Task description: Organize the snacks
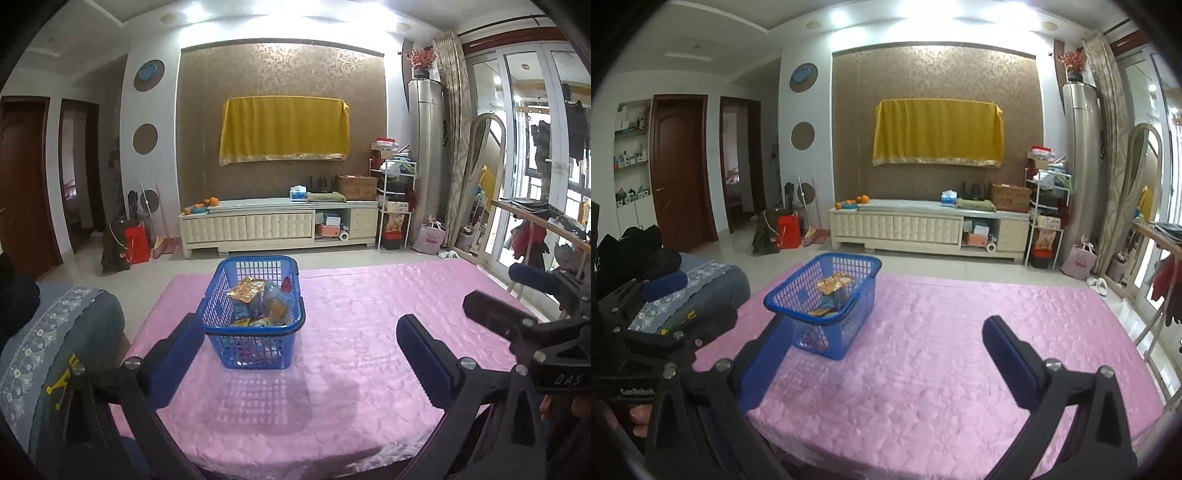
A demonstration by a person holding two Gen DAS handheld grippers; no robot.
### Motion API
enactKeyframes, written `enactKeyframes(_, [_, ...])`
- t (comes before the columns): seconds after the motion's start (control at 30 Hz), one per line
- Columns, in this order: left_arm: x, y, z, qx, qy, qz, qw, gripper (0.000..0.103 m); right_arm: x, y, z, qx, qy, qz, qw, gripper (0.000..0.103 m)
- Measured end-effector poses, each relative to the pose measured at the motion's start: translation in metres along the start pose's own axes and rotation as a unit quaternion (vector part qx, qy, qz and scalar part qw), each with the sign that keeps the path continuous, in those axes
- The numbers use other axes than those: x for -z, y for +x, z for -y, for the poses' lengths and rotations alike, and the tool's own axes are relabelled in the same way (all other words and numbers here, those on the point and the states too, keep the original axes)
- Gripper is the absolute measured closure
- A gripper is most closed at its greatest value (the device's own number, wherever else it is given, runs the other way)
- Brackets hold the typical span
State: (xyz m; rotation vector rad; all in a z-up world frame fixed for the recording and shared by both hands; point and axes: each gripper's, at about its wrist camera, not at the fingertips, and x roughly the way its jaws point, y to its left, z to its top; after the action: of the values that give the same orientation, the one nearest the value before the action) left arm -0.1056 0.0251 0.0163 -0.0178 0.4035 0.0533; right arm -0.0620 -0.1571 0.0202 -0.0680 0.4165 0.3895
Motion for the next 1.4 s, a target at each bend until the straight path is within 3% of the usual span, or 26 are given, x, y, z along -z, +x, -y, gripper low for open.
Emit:
enactKeyframes(0.37, [0.006, -0.018, 0.002, 0.009, -0.005, 0.005, 0.9999, 0.000, 0.007, -0.024, -0.010, 0.000, -0.005, 0.017, 1.000, 0.000])
enactKeyframes(1.4, [0.010, -0.022, 0.003, 0.014, -0.010, -0.002, 0.9999, 0.000, 0.009, -0.032, -0.013, 0.006, -0.002, 0.017, 1.000, 0.000])
